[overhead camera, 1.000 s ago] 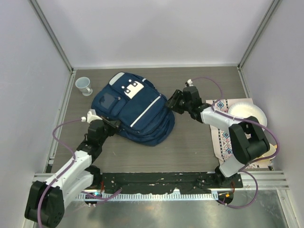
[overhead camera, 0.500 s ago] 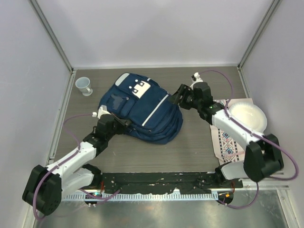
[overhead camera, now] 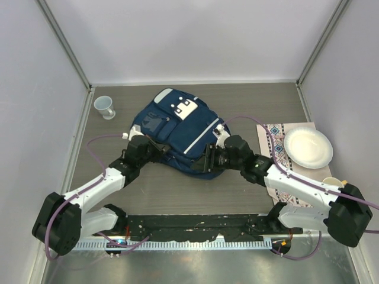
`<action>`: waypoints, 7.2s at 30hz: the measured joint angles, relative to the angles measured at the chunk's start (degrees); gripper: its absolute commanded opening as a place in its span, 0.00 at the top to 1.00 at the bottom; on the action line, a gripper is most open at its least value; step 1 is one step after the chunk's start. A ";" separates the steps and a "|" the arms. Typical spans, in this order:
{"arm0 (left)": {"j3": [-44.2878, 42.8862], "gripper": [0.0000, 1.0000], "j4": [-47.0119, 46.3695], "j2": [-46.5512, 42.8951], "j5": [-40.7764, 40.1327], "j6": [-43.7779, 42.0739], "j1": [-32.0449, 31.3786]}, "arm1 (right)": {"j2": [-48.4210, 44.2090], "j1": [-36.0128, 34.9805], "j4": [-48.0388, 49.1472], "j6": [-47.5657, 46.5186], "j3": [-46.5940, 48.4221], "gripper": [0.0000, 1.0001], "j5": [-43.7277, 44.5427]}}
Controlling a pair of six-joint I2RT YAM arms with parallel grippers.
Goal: Pack the student bag
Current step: Adjust the student bag at the center of the board, then zip the student bag at the center of the board.
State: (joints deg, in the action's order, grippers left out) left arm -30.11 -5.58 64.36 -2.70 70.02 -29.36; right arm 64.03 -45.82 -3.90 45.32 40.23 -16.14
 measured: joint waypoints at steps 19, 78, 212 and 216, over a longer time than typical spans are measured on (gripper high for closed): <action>1.51 0.85 -2.36 -2.47 -0.11 -0.13 -0.79 | 17.14 -0.50 -5.31 1.33 7.48 0.47 15.96; 4.13 0.28 -6.78 3.10 -7.78 7.34 -3.89 | 9.51 -5.44 7.50 -0.74 3.10 0.43 29.29; -24.35 0.45 18.12 22.23 39.26 -34.32 18.60 | 3.82 -14.25 10.93 -19.23 -6.75 0.99 39.82; -24.15 0.32 15.30 22.01 39.43 -32.22 19.93 | 4.92 -14.69 10.99 -16.46 -6.75 0.99 40.24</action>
State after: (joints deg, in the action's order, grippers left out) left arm -54.26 9.72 86.37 36.73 37.80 -9.43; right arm 68.95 -60.51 7.09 28.86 33.47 24.10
